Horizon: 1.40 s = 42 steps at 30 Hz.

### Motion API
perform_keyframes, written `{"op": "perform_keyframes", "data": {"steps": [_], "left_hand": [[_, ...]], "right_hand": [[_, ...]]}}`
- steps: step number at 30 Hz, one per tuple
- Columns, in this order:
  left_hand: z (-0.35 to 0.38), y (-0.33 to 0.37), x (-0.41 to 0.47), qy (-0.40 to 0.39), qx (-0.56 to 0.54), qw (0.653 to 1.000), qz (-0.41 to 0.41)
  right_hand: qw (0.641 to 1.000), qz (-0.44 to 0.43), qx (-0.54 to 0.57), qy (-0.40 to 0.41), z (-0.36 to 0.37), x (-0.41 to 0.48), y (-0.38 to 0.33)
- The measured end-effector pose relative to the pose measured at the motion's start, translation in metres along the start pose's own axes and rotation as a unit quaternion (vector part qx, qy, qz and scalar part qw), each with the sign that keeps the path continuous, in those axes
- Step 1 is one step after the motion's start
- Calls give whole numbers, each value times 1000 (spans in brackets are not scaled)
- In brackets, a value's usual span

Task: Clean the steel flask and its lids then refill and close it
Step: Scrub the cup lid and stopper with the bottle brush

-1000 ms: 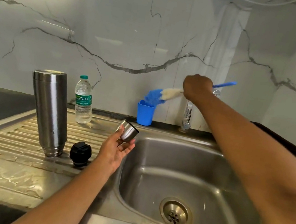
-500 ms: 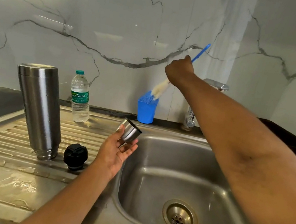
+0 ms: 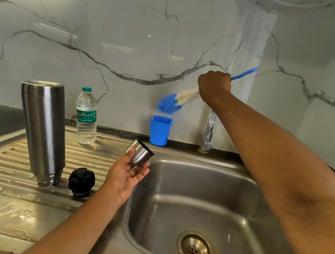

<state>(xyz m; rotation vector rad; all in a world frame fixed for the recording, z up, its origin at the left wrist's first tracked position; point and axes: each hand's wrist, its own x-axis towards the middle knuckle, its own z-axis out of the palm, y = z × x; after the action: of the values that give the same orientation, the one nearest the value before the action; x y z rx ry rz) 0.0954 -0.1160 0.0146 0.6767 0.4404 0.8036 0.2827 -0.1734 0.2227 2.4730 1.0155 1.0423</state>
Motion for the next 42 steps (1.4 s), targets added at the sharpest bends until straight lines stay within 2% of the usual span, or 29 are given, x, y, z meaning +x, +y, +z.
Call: {"op": "perform_keyframes", "data": {"steps": [4, 8, 10, 13, 16, 18, 22, 25, 27, 29, 31, 33, 34, 35, 36, 37, 38, 40, 41, 42], "left_hand": [[0, 1, -4, -5, 8, 1000, 0], [1, 2, -7, -9, 17, 1000, -2], [0, 2, -8, -9, 22, 1000, -2], [1, 4, -9, -9, 26, 1000, -4], [2, 4, -12, -9, 24, 1000, -2], [4, 5, -13, -14, 23, 1000, -1], [6, 3, -17, -32, 63, 998, 3], [9, 0, -20, -71, 114, 991, 7], [10, 1, -21, -89, 115, 989, 6], [7, 4, -21, -109, 117, 987, 11], [4, 4, -20, -144, 139, 980, 18], [3, 1, -18, -163, 163, 973, 9], [2, -1, -17, -164, 168, 972, 5], [2, -2, -16, -161, 166, 973, 4], [4, -2, -18, -151, 162, 975, 7], [4, -1, -18, -135, 160, 978, 8], [4, -1, -18, -121, 155, 980, 7], [5, -1, -21, -103, 142, 985, 2], [5, -2, -21, -96, 136, 986, -1], [5, -2, -21, -91, 128, 988, -4]], "right_hand": [[999, 16, 24, -13, -5, -18, 11], [988, 75, 134, -12, -1, -54, 30], [967, 86, 239, -10, 10, -80, 43], [920, 46, 384, -57, 28, -128, 65], [878, 7, 470, -92, 41, -168, 84], [878, -6, 469, -92, 52, -181, 92], [916, -69, 385, -87, 66, -188, 102], [936, -131, 326, -27, 59, -187, 102], [934, -162, 317, -4, 51, -184, 100], [894, -174, 403, -89, 47, -176, 102], [818, -189, 488, -238, 49, -169, 107], [751, -185, 528, -351, 56, -162, 113], [728, -176, 539, -386, 57, -161, 115], [719, -167, 543, -401, 58, -159, 116], [727, -158, 540, -393, 58, -159, 116], [751, -160, 526, -367, 54, -161, 115], [797, -166, 484, -320, 51, -164, 114], [916, -169, 325, -165, 45, -172, 113], [955, -162, 242, -63, 45, -177, 111], [967, -156, 198, 29, 44, -183, 107]]}}
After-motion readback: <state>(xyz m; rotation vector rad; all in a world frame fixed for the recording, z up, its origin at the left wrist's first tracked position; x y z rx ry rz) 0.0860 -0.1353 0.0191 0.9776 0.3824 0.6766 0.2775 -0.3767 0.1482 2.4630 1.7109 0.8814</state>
